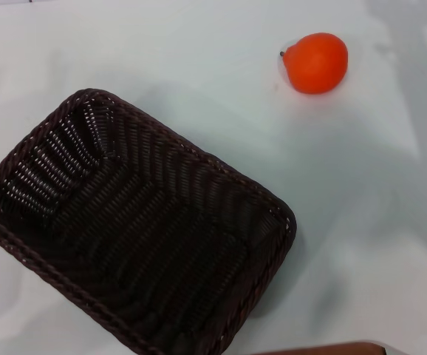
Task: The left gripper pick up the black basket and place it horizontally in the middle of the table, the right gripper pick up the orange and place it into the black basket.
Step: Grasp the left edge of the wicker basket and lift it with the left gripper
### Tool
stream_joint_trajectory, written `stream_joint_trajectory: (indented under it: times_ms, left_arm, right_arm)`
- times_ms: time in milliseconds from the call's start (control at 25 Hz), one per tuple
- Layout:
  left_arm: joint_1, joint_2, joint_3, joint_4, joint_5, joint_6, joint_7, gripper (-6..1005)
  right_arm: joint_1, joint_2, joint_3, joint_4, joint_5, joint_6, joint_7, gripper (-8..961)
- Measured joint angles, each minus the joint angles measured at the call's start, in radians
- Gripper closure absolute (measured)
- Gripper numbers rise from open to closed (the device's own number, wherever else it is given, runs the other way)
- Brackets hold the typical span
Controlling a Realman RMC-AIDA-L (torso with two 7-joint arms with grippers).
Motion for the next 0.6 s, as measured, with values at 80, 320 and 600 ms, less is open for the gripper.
stream_joint_trajectory:
  times_ms: [80, 320, 600]
  left_arm:
    - [0.003, 0.0, 0.0, 0.0, 0.0, 0.001, -0.013, 216]
    - [0.006, 0.001, 0.001, -0.001, 0.0, 0.001, -0.025, 217]
    - [0.016, 0.001, 0.001, 0.0, -0.002, -0.002, -0.026, 215]
  right_arm:
    - [0.007, 0.0, -0.004, 0.0, 0.0, 0.0, 0.001, 37]
    - [0.013, 0.0, -0.004, 0.001, -0.002, 0.0, 0.002, 37]
    - [0.007, 0.001, -0.004, 0.003, -0.002, 0.0, 0.009, 38]
